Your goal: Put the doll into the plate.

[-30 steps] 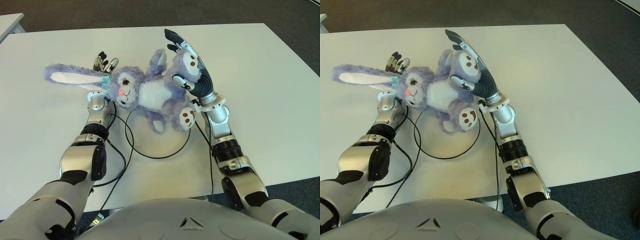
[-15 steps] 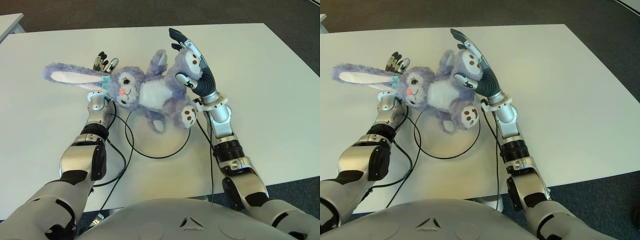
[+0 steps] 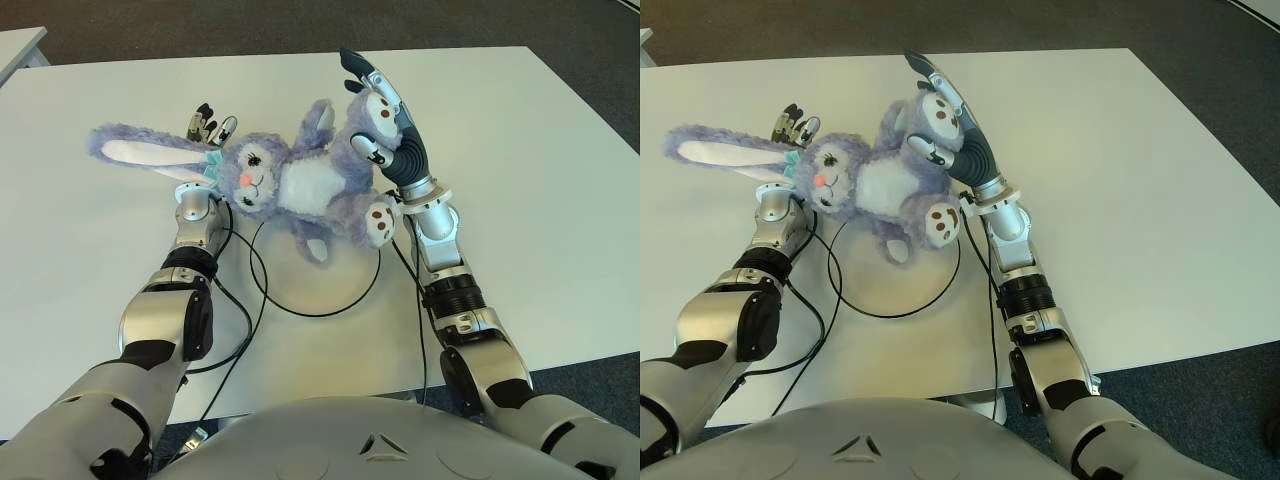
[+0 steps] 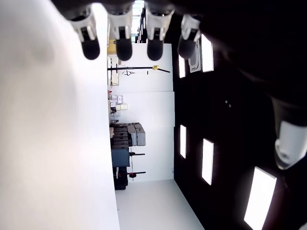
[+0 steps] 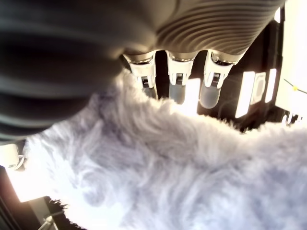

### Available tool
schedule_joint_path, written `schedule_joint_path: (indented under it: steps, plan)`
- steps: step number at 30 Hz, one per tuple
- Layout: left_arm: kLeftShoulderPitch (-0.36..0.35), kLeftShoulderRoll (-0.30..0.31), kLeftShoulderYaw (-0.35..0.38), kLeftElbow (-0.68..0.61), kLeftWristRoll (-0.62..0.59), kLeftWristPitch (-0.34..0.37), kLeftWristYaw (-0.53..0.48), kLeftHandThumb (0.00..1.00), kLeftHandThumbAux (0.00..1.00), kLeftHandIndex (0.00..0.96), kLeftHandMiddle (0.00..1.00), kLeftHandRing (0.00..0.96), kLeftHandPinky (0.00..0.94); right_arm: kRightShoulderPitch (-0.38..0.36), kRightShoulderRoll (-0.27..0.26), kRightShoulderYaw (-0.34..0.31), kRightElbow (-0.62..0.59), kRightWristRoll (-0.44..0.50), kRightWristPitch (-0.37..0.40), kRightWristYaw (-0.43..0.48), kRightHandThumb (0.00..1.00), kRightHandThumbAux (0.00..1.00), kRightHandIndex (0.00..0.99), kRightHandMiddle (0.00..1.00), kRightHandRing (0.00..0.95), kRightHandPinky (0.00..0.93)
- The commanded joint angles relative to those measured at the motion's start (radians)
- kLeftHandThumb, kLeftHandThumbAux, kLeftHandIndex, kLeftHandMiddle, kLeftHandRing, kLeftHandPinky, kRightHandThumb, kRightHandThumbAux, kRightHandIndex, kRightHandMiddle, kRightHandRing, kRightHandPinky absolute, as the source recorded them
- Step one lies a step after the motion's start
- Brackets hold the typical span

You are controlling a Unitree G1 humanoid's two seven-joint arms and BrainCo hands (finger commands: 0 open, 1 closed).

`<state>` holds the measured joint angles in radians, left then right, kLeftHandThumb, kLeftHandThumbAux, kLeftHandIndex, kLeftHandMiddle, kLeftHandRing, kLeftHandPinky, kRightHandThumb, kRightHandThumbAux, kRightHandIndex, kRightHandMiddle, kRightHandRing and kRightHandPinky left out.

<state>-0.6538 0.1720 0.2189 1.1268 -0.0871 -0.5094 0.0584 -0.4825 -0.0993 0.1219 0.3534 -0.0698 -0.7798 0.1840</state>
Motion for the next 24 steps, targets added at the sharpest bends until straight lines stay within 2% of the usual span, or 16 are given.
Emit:
schedule_joint_path:
  steps: [1, 8, 18, 24]
  plan:
    - [0.059, -0.035, -0.002, 0.055, 0.004, 0.044, 0.005, 0.0, 0.51, 0.006, 0.079, 0.045, 0.0, -0.027, 0.007, -0.014, 0.035, -0.058, -0.024, -0.05, 0.284, 0.345, 0.0, 0.0, 0.0, 0.0]
    - [0.057, -0.033, -0.003, 0.058, 0.005, 0.046, 0.003, 0.0, 0.509, 0.006, 0.082, 0.048, 0.0, -0.062, 0.001, -0.03, 0.065, -0.134, -0.051, -0.131, 0.214, 0.36, 0.0, 0.0, 0.0, 0.0]
    - [0.047, -0.033, 0.001, 0.065, 0.001, 0.055, 0.004, 0.0, 0.508, 0.006, 0.082, 0.047, 0.0, -0.068, -0.021, -0.026, 0.059, -0.142, -0.047, -0.145, 0.181, 0.363, 0.0, 0.0, 0.0, 0.0]
    - [0.047, -0.034, 0.001, 0.064, 0.001, 0.054, 0.003, 0.0, 0.515, 0.008, 0.081, 0.047, 0.0, -0.072, -0.03, -0.027, 0.037, -0.168, -0.006, -0.162, 0.134, 0.332, 0.0, 0.0, 0.0, 0.0]
